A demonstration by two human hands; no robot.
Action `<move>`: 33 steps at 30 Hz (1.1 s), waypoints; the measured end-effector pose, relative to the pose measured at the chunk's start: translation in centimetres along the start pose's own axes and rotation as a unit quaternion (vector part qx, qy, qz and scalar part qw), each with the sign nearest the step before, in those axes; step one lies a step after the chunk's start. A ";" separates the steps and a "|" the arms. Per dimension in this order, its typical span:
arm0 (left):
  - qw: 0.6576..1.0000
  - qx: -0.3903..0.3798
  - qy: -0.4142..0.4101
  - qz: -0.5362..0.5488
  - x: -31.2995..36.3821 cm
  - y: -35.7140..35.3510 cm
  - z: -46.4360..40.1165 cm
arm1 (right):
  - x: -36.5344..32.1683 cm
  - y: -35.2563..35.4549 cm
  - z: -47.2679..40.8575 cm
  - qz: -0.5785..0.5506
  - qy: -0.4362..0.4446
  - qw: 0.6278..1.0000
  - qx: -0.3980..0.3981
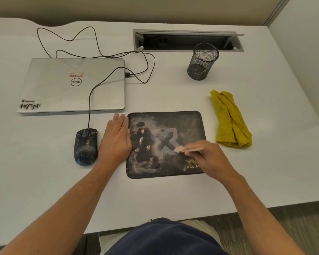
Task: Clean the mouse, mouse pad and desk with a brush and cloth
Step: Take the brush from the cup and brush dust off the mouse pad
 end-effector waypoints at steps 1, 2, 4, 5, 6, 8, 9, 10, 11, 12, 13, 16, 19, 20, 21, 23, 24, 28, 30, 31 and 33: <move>1.000 -0.001 0.000 -0.001 0.0 0.0 0.0 | 0.0 0.1 0.8 0.006 0.000 1.000 -0.010; 1.000 -0.002 0.001 -0.003 0.0 0.0 0.0 | 0.1 0.1 1.6 0.015 -0.004 1.000 -0.023; 1.000 -0.006 0.002 -0.004 0.0 -0.1 0.0 | 0.8 0.3 2.8 0.024 -0.028 0.998 -0.045; 1.000 -0.009 0.002 -0.004 0.0 -0.1 0.0 | 1.0 0.4 3.2 0.022 -0.037 0.998 -0.051; 1.000 -0.010 0.003 -0.004 -0.1 -0.1 0.0 | 1.2 0.7 3.5 0.017 -0.041 0.998 -0.053; 1.000 -0.010 0.002 -0.006 0.0 -0.1 0.0 | 1.5 1.5 3.6 0.006 -0.046 0.998 -0.040; 1.000 -0.010 0.002 -0.007 0.0 -0.1 0.0 | 1.7 2.1 3.4 0.001 -0.048 0.999 -0.021; 1.000 -0.010 0.003 -0.008 0.0 -0.1 0.0 | 2.0 2.7 3.1 -0.008 -0.052 0.999 0.005; 1.000 -0.012 0.004 -0.009 0.0 -0.2 0.0 | 2.4 3.3 2.7 -0.021 -0.057 0.997 0.036; 1.000 -0.012 0.003 -0.009 -0.1 -0.2 0.0 | 2.8 3.9 2.3 -0.033 -0.064 0.995 0.068; 1.000 -0.012 0.003 -0.009 -0.1 -0.2 0.0 | 3.2 4.4 1.8 -0.036 -0.072 0.992 0.099; 1.000 -0.010 0.003 -0.011 -0.1 -0.2 0.0 | 4.3 4.9 0.4 0.014 -0.090 0.984 0.150; 1.000 -0.011 -0.001 -0.013 0.0 -0.1 0.0 | 4.0 4.1 -0.1 0.054 -0.077 0.987 0.134; 1.000 -0.010 -0.001 -0.013 0.0 -0.1 0.0 | 3.6 3.8 0.2 0.061 -0.063 0.988 0.126; 1.000 -0.009 -0.001 -0.013 0.0 -0.1 0.0 | 3.1 3.6 0.6 0.068 -0.049 0.989 0.119; 1.000 -0.006 -0.002 -0.013 0.0 -0.1 0.0 | 2.5 3.2 1.8 0.073 -0.037 0.991 0.103; 1.000 -0.005 -0.002 -0.014 -0.1 -0.2 0.0 | 2.3 2.9 2.6 0.074 -0.036 0.992 0.094; 1.000 0.000 -0.005 -0.016 -0.1 -0.2 0.0 | 2.1 2.2 5.7 0.060 -0.053 0.995 0.052; 1.000 -0.003 -0.003 -0.015 -0.1 -0.2 0.0 | 2.4 2.3 6.6 0.046 -0.070 0.996 0.029; 1.000 -0.004 -0.002 -0.014 0.0 -0.2 0.0 | 2.5 2.6 6.8 0.039 -0.076 0.996 0.028; 1.000 -0.003 -0.005 -0.011 0.0 -0.2 0.0 | 2.6 3.3 6.6 0.018 -0.084 0.995 0.052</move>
Point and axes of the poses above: each hand's wrist, its own z-axis away from the middle knuckle, its own y-axis out of the back of the hand, x = y × z, the point moved 6 cm from there along -z, towards the middle knuckle, and after that the axes turned 1 degree about -x, right-handed, at the moved point
